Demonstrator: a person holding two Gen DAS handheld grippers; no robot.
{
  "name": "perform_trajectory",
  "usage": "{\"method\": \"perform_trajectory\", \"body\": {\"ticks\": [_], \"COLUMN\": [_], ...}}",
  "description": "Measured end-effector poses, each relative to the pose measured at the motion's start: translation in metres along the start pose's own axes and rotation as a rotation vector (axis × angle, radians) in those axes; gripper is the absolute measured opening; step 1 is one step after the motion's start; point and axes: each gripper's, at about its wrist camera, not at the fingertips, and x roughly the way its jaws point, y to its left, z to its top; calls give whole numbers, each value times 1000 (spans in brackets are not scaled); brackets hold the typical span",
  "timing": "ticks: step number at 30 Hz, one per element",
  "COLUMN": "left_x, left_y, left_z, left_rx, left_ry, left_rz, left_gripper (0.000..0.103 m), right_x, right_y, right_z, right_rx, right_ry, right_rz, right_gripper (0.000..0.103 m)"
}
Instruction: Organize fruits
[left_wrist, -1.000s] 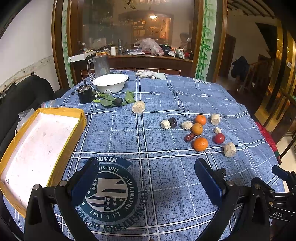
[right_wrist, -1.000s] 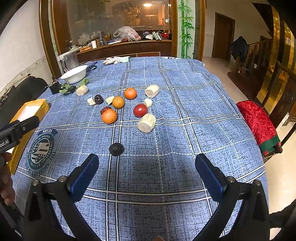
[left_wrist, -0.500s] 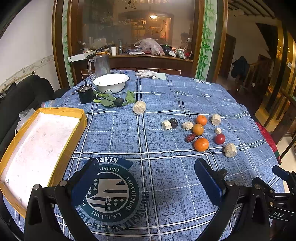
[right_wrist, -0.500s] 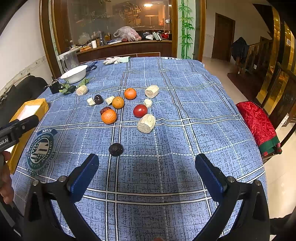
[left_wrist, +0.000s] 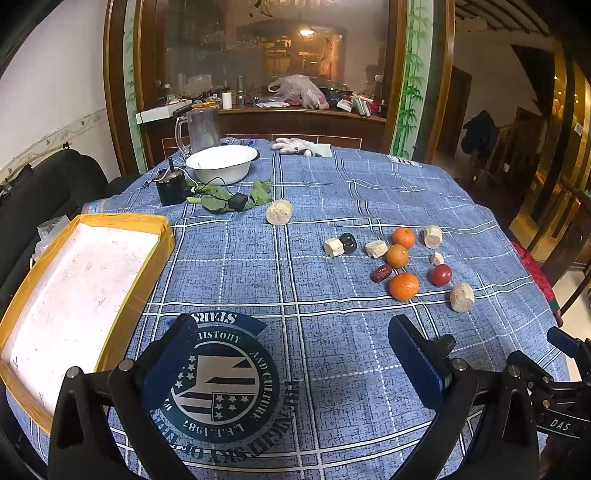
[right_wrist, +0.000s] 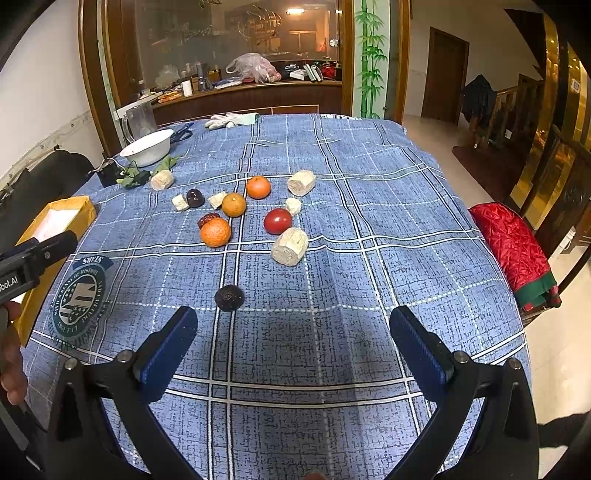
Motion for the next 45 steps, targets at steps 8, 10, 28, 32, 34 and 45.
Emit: {"method": "perform_trajectory", "body": {"ticks": [8, 10, 28, 32, 34, 45], "left_x": [6, 8, 62, 77, 83, 137], "left_y": [1, 0, -19, -31, -43, -111], "left_z": [-2, -2, 1, 6, 8, 15], "left_rx": [4, 7, 58, 71, 93, 153], "left_ry": [15, 20, 111, 127, 130, 201], "left_rz": [-4, -5, -10, -33, -48, -106], "left_gripper": [103, 103, 101, 99, 95, 38], "right_x": [6, 9, 111, 121, 116, 90], "right_y": [-9, -10, -1, -3, -9, -48], "right_z": [-4, -4, 52, 50, 50, 43], "right_rx": [9, 10, -47, -36, -14, 83], "right_ry": [18, 23, 136, 140, 125, 59], "right_rz": [-18, -3, 35, 90, 114, 112], "right_gripper": [103, 103, 57, 39, 39, 39]}}
